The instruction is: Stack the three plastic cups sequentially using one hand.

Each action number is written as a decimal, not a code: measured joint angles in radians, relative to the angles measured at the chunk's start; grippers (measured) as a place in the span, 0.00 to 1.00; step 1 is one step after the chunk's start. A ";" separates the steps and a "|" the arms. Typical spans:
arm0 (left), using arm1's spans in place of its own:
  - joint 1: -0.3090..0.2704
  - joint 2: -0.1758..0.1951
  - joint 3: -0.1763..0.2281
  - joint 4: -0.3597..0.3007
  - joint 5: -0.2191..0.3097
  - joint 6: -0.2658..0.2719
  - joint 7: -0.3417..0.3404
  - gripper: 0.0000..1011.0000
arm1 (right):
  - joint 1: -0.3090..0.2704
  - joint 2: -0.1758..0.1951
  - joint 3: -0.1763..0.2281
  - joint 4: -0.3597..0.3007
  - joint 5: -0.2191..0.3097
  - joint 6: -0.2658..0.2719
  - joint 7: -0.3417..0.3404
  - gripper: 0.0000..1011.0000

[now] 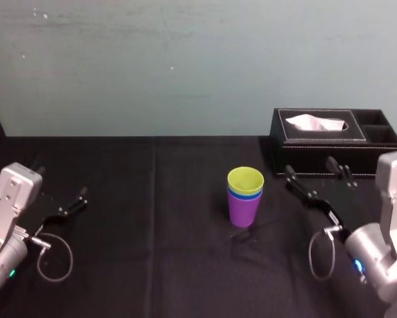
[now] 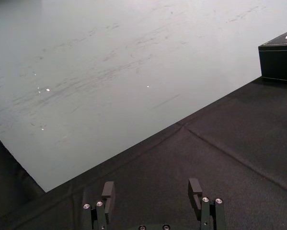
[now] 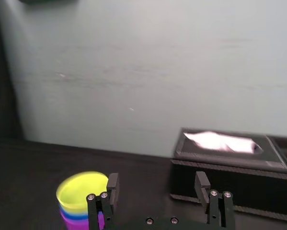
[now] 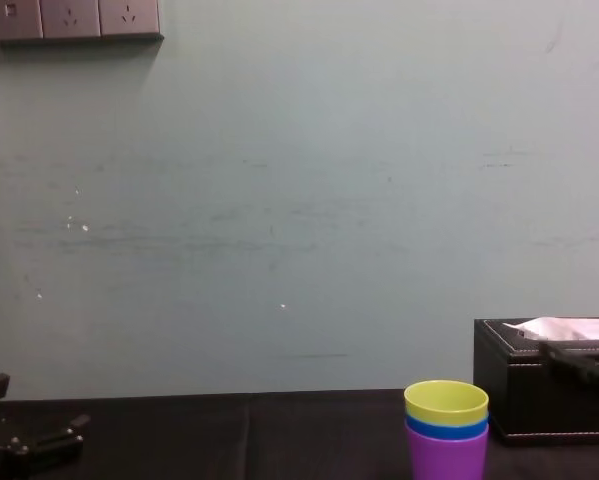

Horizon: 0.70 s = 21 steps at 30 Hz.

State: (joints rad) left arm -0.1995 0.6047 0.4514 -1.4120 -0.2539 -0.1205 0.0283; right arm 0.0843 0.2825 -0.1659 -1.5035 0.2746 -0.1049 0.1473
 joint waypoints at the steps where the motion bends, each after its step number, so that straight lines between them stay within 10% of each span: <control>1: 0.000 0.000 0.000 0.000 0.000 0.000 0.000 0.99 | -0.017 -0.006 0.006 0.000 -0.014 -0.005 -0.020 0.99; 21: 0.000 0.000 0.000 0.000 0.000 0.000 0.000 0.99 | -0.056 -0.047 0.020 0.038 -0.176 0.079 -0.148 0.99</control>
State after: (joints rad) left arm -0.1995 0.6047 0.4514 -1.4120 -0.2539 -0.1205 0.0283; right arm 0.0278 0.2352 -0.1463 -1.4660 0.0981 -0.0257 -0.0007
